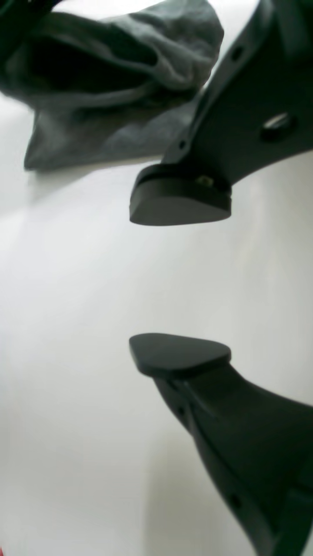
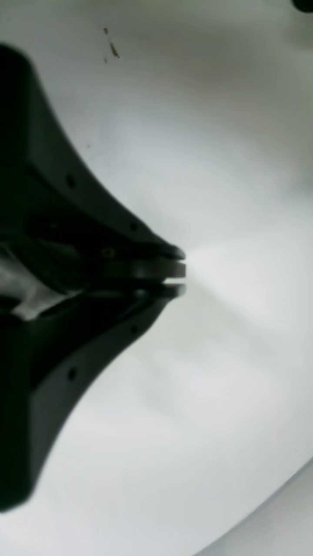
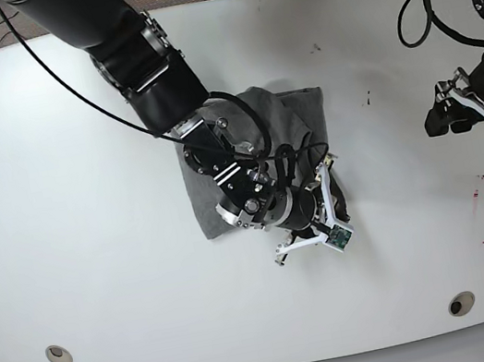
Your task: Layout the t-shirt on the table in an organized manner, then fold the t-shirt properly
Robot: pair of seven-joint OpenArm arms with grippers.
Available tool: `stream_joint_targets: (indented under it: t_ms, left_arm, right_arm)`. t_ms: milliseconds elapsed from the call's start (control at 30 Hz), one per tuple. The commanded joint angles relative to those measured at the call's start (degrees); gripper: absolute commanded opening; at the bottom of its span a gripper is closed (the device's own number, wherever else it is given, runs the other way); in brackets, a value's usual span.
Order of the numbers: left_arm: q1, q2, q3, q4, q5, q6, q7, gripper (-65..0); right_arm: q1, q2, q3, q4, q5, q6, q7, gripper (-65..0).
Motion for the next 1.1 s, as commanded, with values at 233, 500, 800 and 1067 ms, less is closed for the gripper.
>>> stream_joint_targets:
  t_ms: [233,500,800,1067]
  left_arm:
    - [-1.0,-1.4,3.1,1.1,-1.2,-0.3,-1.3,-28.3]
    - [-2.9,1.8,4.9,1.1,-1.0,-0.3,-1.5,-28.3]
    - [-3.7,2.2,5.0,0.9,-1.0,-0.3,-1.5,-28.3]
    - [-3.9,1.8,5.0,0.7,-0.9,-0.3,-1.5,-28.3]
  right_arm:
    - [-0.1,-0.7,0.0,4.1,0.6,-2.9,0.4,-34.1]
    - [-7.3,-0.7,1.0,20.4,0.3,-2.5,-9.3,-15.2]
    - [-19.5,-0.5,2.3,30.0,0.1,-2.4,-11.0,-23.1]
    - [-27.9,1.9,2.2,32.7,0.1,-2.4,-10.6,-23.6]
